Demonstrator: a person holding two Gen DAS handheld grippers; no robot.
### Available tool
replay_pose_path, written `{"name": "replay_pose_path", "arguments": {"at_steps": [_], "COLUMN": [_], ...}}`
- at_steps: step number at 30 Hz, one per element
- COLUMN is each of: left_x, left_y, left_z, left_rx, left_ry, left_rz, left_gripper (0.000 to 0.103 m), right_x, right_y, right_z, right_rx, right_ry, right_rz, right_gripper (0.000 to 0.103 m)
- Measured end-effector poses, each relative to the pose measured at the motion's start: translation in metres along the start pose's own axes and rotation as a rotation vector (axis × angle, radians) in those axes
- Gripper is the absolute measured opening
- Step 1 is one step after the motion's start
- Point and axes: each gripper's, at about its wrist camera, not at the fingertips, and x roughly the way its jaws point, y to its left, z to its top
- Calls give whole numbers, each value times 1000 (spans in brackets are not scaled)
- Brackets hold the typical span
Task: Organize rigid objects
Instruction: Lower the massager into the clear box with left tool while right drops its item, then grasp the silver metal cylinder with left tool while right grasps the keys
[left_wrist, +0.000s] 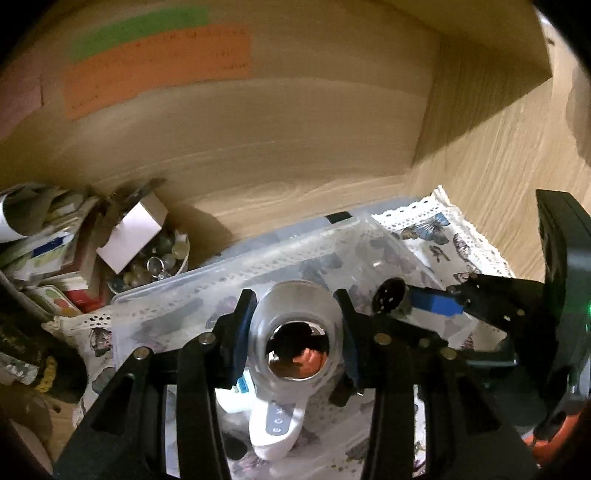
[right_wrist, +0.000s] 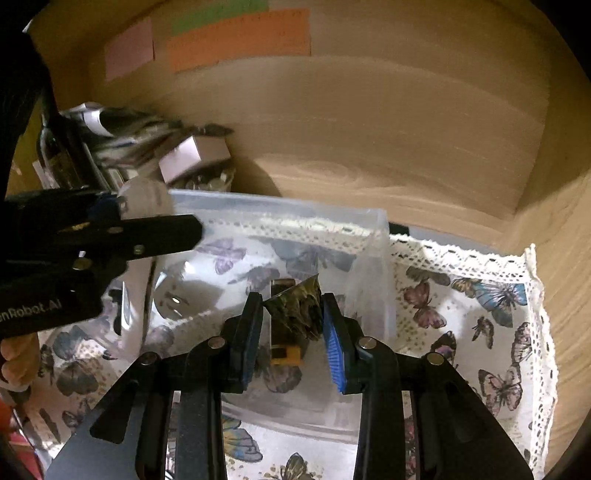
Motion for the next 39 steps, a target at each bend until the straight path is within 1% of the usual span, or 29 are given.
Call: {"name": "replay_pose_path", "arguments": {"at_steps": [2,4,6,7,8,12,15,17,19,22,26,28,32,34,39], "left_x": [6,12,14,13,10,-12,-34,-50,-65,-79,-88,-88,-78,-68,-51], "left_y": [-2,-2,-1,0,0,5,6,5,5,1,-4,-9,-20,-27,-52], "left_z": [2,1,-1,-3,-4,-8,-12,-18,-28,-46,-72,-87,-114,-127,-144], "left_rx": [0,-19,-35,-42,-45,-57,-57,-55,-52,-54,-49,-38,-33,-31,10], "left_ry": [16,51,71,70,63,23,-20,-49,-66,-68,-50,-25,46,92,158], "left_rz": [1,-9,-24,-23,-19,-8,18,26,21,18,16,9,-44,-82,-139], "left_gripper": [42,43,46,48,49,53,61,68,70,75,80,82,83,83,83], "right_x": [4,2,0,-5,-8,-32,-48,-59,-69,-78,-86,-88,-90,-90,-95], "right_y": [2,2,3,3,4,4,7,10,13,18,26,27,22,19,10], "right_z": [0,0,1,1,1,0,-5,-11,-20,-32,-54,-66,-87,-96,-113], "right_rx": [-4,-11,-15,-16,-17,-18,-23,-29,-31,-35,-42,-31,11,29,54], "right_ry": [13,15,9,0,-7,-60,-92,-112,-125,-126,-114,-103,-73,-55,-28], "right_rz": [-3,-8,-5,-4,-1,3,14,20,27,31,17,10,20,17,0], "right_gripper": [29,29,31,33,36,40,44,50,53,54,56,57,58,58,58]}}
